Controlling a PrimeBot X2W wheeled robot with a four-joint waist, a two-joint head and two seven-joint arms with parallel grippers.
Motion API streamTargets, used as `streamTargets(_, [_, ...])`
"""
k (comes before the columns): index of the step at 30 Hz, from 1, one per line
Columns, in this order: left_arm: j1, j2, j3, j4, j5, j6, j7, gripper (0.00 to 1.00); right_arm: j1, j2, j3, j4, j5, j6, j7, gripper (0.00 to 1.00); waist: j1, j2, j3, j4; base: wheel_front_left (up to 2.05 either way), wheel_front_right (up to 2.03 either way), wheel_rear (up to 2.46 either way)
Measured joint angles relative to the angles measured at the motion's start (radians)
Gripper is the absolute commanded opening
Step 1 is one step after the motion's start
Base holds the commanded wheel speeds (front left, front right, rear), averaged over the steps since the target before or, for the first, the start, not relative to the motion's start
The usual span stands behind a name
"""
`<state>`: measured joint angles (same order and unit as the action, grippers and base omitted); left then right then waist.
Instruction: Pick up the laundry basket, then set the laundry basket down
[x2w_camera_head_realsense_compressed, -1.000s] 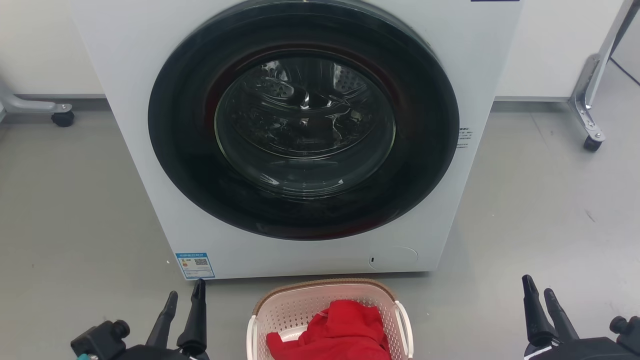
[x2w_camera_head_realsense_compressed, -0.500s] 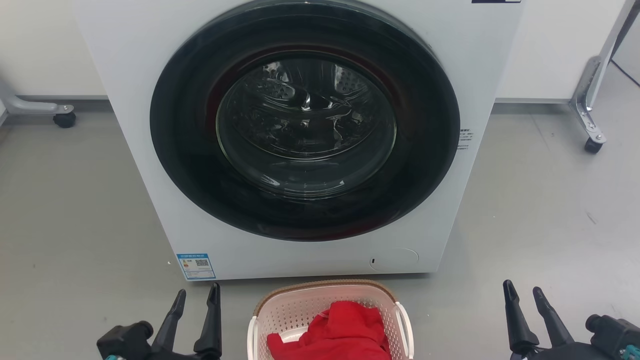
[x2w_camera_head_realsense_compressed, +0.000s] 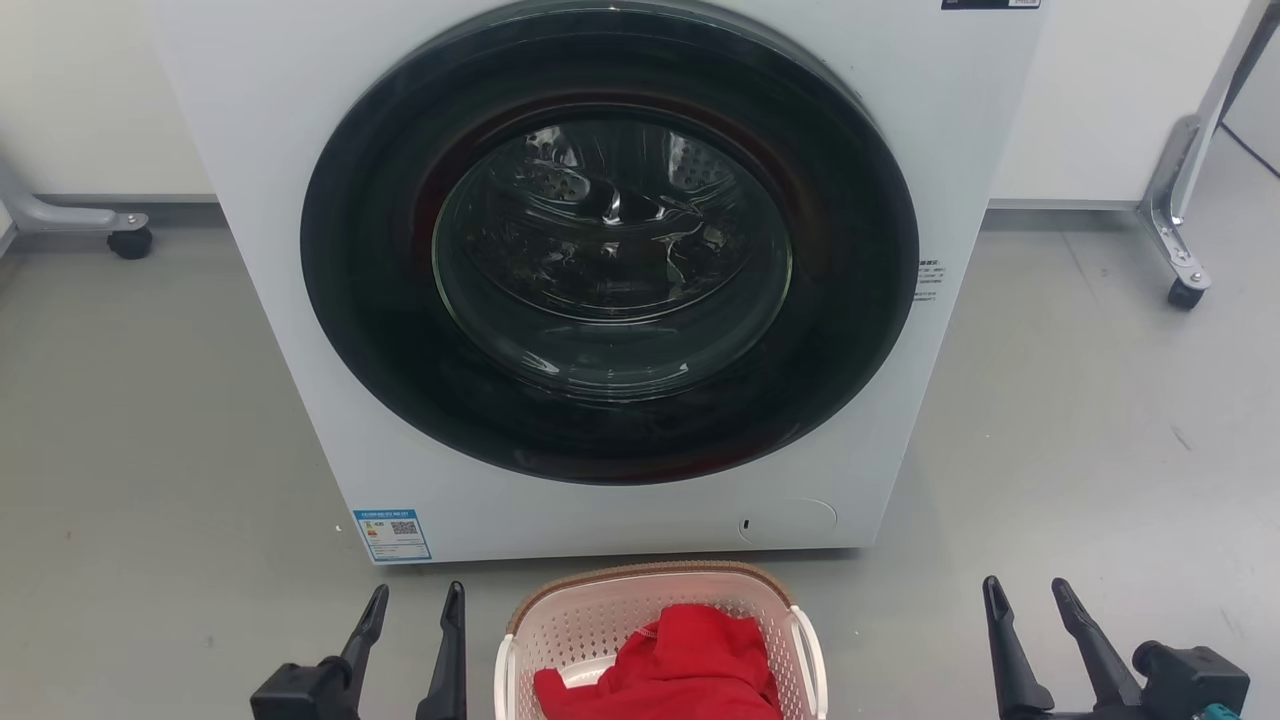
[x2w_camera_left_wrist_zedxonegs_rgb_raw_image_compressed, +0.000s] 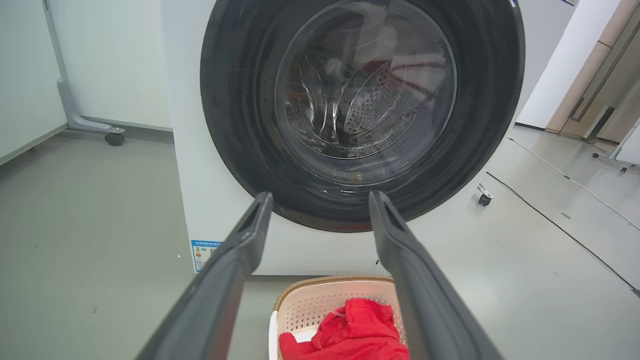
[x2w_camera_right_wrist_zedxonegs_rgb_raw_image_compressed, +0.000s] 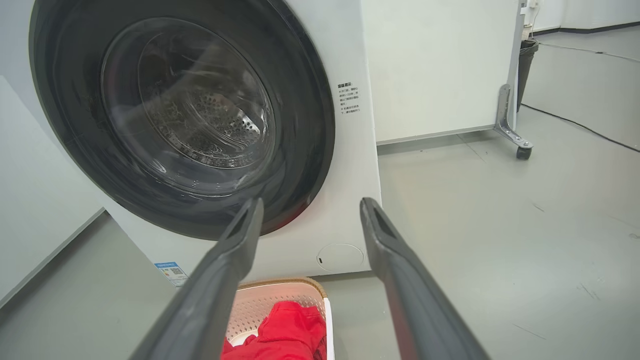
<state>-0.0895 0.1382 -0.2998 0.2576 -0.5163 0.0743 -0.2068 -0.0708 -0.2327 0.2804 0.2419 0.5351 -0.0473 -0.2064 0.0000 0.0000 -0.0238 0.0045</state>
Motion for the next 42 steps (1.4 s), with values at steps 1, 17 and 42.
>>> streamTargets(1, [0.000, 0.000, -0.004, 0.004, 0.017, 0.003, -0.006, 1.00, 0.000, -0.002, 0.004, 0.001, -0.013, -0.007, -0.003, 1.00, 0.0000, 0.0000, 0.000, 0.000, 0.00, 0.00, 0.00])
streamTargets(17, [0.002, -0.004, -0.034, 0.052, 0.144, 0.033, -0.043, 1.00, 0.019, -0.010, 0.030, 0.023, -0.134, -0.041, -0.043, 1.00, 0.0000, 0.0000, -0.007, 0.002, 0.00, 0.00, 0.00])
streamTargets(42, [0.009, -0.013, -0.023, 0.086, 0.150, 0.041, -0.041, 1.00, 0.024, -0.003, 0.018, 0.035, -0.134, -0.049, -0.043, 1.00, 0.0000, 0.0000, -0.005, 0.003, 0.00, 0.00, 0.00])
